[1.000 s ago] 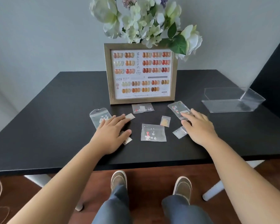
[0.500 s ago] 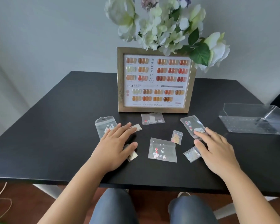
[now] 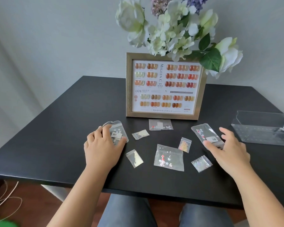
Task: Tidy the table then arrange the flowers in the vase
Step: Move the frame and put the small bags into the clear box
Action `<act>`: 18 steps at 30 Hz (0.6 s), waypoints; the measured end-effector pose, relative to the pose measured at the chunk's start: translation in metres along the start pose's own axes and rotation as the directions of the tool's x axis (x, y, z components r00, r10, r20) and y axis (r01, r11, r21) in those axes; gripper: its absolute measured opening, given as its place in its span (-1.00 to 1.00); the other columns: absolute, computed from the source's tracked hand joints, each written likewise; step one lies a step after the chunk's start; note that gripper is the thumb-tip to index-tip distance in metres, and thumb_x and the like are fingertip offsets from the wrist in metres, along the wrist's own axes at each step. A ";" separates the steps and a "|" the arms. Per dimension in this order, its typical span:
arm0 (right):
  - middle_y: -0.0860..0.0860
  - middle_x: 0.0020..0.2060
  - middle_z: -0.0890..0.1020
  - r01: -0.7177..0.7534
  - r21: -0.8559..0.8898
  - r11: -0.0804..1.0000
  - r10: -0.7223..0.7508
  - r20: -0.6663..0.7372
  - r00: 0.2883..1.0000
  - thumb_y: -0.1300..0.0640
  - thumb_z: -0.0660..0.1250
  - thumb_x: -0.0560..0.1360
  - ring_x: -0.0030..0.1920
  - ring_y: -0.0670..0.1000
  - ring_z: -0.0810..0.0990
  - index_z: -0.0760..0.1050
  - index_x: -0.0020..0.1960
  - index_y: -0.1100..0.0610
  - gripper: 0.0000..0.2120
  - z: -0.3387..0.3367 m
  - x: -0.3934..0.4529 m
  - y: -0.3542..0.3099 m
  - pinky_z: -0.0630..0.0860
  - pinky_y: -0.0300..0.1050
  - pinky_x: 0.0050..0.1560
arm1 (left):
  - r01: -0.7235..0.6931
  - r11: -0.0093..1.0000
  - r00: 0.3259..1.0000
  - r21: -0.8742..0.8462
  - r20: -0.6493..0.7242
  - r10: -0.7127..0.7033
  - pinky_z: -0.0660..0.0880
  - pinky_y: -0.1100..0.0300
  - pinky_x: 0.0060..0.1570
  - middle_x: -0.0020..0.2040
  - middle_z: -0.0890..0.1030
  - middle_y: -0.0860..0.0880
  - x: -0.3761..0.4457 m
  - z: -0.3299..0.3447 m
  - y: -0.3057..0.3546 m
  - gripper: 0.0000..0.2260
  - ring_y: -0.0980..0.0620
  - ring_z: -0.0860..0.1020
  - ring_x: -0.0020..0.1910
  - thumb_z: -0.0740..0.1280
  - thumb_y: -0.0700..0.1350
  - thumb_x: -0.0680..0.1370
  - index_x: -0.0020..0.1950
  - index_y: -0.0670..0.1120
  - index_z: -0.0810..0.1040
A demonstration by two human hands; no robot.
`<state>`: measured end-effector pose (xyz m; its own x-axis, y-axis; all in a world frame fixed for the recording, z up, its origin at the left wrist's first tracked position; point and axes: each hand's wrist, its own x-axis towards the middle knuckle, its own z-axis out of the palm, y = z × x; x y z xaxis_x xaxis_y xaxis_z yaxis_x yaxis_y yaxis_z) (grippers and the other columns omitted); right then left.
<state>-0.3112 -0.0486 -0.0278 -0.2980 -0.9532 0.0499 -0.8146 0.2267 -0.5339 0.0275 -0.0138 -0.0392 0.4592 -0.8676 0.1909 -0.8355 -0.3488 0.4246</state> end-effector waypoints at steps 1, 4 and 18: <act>0.05 0.37 0.46 -0.001 -0.024 1.000 0.001 -0.005 1.000 -0.26 0.34 0.43 0.36 0.22 0.32 0.18 0.48 -0.07 -0.28 0.001 0.000 -0.001 0.28 0.25 0.27 | -0.006 1.000 1.000 0.015 -0.002 0.006 0.24 -0.08 0.33 0.46 0.39 -0.05 0.000 0.001 0.001 -0.38 -0.17 0.26 0.42 0.23 0.31 0.46 0.44 0.07 0.27; 0.08 0.35 0.46 0.015 -0.091 0.996 -0.018 -0.043 0.999 -0.28 0.34 0.41 0.34 0.23 0.34 0.20 0.46 -0.07 -0.28 0.005 -0.001 0.000 0.30 0.24 0.23 | -0.023 0.999 1.000 0.026 0.013 0.022 0.23 -0.10 0.33 0.44 0.41 -0.03 0.002 0.002 -0.001 -0.35 -0.18 0.26 0.42 0.20 0.36 0.46 0.46 0.07 0.25; 0.08 0.22 0.40 0.167 0.291 0.942 -0.120 -0.172 0.978 0.28 0.49 0.37 0.10 0.10 0.48 0.40 0.31 -0.08 -0.40 0.002 -0.015 0.004 0.39 -0.03 0.01 | -0.184 0.910 0.980 -0.371 -0.005 0.197 0.37 0.31 -0.02 0.16 0.46 0.15 0.001 -0.006 -0.015 -0.38 0.16 0.45 0.11 0.51 0.01 0.39 0.36 0.18 0.30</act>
<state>-0.3086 -0.0342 -0.0322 -0.2789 -0.9249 0.2583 -0.6727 -0.0038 -0.7399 0.0422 -0.0072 -0.0395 0.2874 -0.9175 0.2748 -0.7332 -0.0262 0.6795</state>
